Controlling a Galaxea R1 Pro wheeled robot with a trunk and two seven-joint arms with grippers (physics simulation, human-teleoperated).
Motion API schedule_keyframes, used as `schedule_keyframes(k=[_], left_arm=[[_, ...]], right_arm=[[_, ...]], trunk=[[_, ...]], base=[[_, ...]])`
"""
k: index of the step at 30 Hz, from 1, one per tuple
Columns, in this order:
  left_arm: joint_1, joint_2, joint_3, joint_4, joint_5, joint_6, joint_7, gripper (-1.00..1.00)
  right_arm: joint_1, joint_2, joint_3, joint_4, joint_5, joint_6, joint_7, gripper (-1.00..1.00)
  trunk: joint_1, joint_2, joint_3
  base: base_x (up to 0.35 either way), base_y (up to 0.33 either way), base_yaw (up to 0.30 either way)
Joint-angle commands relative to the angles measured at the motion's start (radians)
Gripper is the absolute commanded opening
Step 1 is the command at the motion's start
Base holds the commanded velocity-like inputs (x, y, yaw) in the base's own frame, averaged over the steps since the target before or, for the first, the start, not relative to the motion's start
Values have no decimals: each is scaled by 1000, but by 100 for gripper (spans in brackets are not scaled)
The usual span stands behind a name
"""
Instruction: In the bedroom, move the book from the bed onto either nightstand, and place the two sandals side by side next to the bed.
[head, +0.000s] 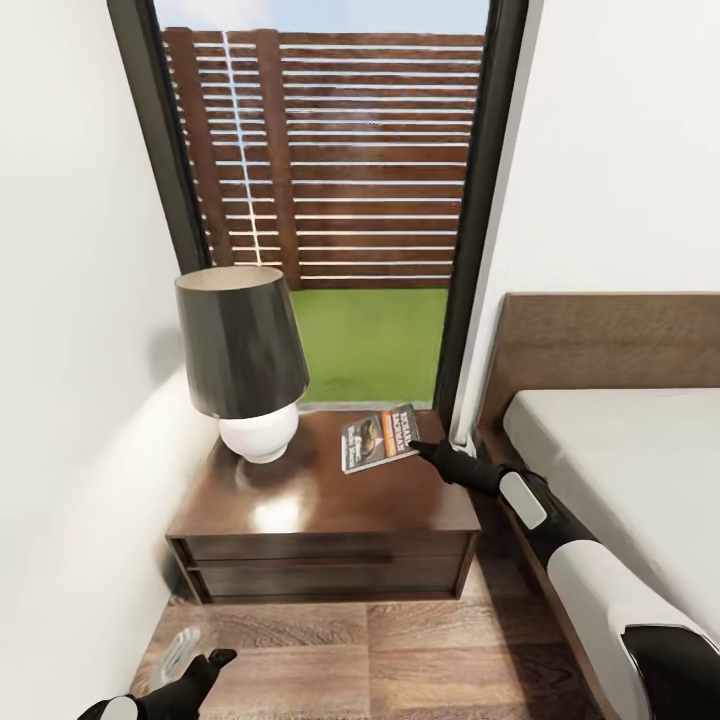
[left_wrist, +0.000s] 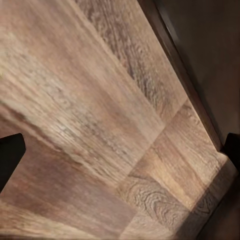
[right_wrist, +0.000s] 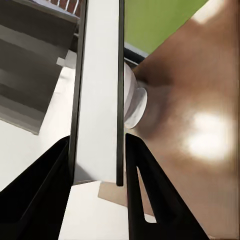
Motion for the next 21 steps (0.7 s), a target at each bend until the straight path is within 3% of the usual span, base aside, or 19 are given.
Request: schedule_keyframes(k=[1,21], left_arm=[[0,0,2,-1,7,6,4,100],[0,-3,2,-1,7,6,9,100]], right_arm=[[-1,-1,3,0,-11,6,-2,-100],[-1,-1,2,0,-11,7,-5,-100]], trunk=[[0,-1,-5],[9,-5,-82]], base=[[0,0,0],[0,0,0]])
